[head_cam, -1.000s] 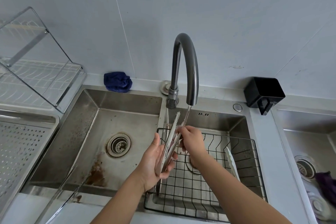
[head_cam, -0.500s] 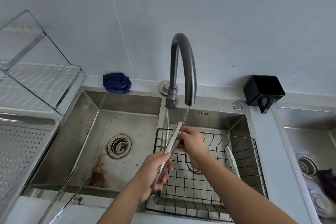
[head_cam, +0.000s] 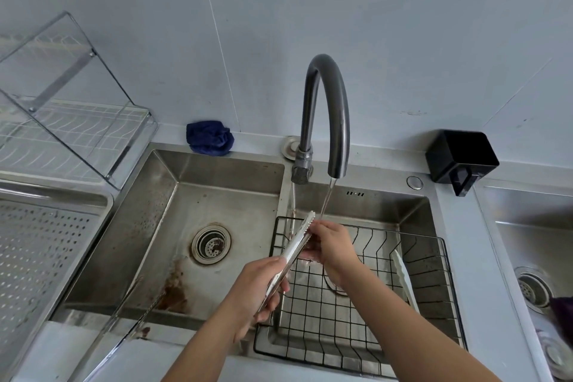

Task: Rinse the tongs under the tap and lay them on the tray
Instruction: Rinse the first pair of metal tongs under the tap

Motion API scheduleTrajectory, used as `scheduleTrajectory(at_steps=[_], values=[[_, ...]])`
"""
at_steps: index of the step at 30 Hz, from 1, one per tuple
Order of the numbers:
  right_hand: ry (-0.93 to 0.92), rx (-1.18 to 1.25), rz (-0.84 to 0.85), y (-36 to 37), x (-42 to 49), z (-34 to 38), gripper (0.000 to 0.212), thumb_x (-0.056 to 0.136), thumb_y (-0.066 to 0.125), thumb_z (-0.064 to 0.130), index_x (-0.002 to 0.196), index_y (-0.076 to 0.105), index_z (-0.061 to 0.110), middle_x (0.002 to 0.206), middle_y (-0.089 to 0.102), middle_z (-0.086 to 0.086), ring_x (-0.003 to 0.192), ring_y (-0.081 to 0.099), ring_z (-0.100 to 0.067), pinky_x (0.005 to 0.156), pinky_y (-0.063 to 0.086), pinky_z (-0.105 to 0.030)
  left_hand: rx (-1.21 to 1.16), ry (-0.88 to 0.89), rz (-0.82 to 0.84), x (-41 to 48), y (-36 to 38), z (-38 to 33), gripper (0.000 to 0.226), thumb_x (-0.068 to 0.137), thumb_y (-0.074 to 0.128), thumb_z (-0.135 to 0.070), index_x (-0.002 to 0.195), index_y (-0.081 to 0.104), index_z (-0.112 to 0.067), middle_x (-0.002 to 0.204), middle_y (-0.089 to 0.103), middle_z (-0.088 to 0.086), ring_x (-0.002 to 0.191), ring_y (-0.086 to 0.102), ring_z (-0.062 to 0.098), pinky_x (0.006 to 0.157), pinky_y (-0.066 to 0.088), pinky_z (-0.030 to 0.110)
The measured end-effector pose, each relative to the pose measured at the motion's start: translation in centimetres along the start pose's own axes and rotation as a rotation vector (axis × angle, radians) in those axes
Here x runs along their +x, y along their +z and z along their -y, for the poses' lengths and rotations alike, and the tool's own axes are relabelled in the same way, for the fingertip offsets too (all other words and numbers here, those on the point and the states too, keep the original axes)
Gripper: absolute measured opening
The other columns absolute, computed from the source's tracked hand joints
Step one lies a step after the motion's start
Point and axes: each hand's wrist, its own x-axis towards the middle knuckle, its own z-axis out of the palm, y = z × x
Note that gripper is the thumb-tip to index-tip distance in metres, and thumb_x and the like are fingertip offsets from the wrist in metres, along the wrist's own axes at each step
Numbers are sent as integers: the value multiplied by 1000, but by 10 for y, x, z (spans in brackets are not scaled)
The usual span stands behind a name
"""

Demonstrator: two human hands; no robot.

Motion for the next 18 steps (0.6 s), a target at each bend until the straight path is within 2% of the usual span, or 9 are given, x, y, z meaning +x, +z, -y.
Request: scheduleTrajectory(at_steps=[2,4,5,9,11,13,16,18], values=[[19,61,35,-1,0,0,24,104,47,7,106,70,-3,108,70,-35,90,72,-38,70,63,-44,-10,9,-4,2,1,0,26,103,52,-31,111,71,-15,77,67,7,46,47,14,34,23,18],[41,113,78,-3,-1,1,26,101,45,1,110,68,-3,113,69,-35,96,70,-40,78,62,-48,-7,16,-4,4,-1,0,25,103,52,-30,112,72,-18,78,68,8,46,47,14,34,24,18],[46,107,85,-3,-2,2,26,100,43,-1,110,67,-4,110,72,-34,94,73,-39,78,63,-47,8,22,-4,4,-1,0,24,103,53,-30,114,72,-21,78,68,7,46,47,13,34,25,19],[47,13,22,-3,-4,9,25,104,42,3,110,63,-8,91,79,-23,78,79,-30,60,62,-36,130,59,-46,6,2,6,29,101,57,-30,129,64,-32,74,66,-1,46,46,11,34,28,19],[29,-25,-10,0,-4,10,26,104,41,4,106,64,-7,86,79,-21,74,79,-30,59,62,-37,145,64,-62,8,4,8,32,101,58,-31,132,62,-33,74,65,-1,45,46,10,34,29,19],[7,-32,-18,1,-4,8,26,104,42,6,102,65,-6,85,79,-21,74,78,-31,62,64,-42,140,72,-66,8,5,9,30,101,57,-32,130,64,-32,76,66,0,46,47,10,34,29,20],[7,47,19,-1,-4,5,24,104,51,11,100,69,-4,97,76,-29,86,76,-40,78,64,-51,90,77,-55,9,1,7,25,103,53,-33,118,70,-22,79,72,6,47,50,14,34,30,21],[48,153,78,-3,-6,5,24,105,53,13,109,70,-3,98,76,-26,86,74,-35,79,61,-49,80,58,-63,10,-1,4,31,102,51,-35,105,73,-13,83,77,14,46,52,17,34,31,21]])
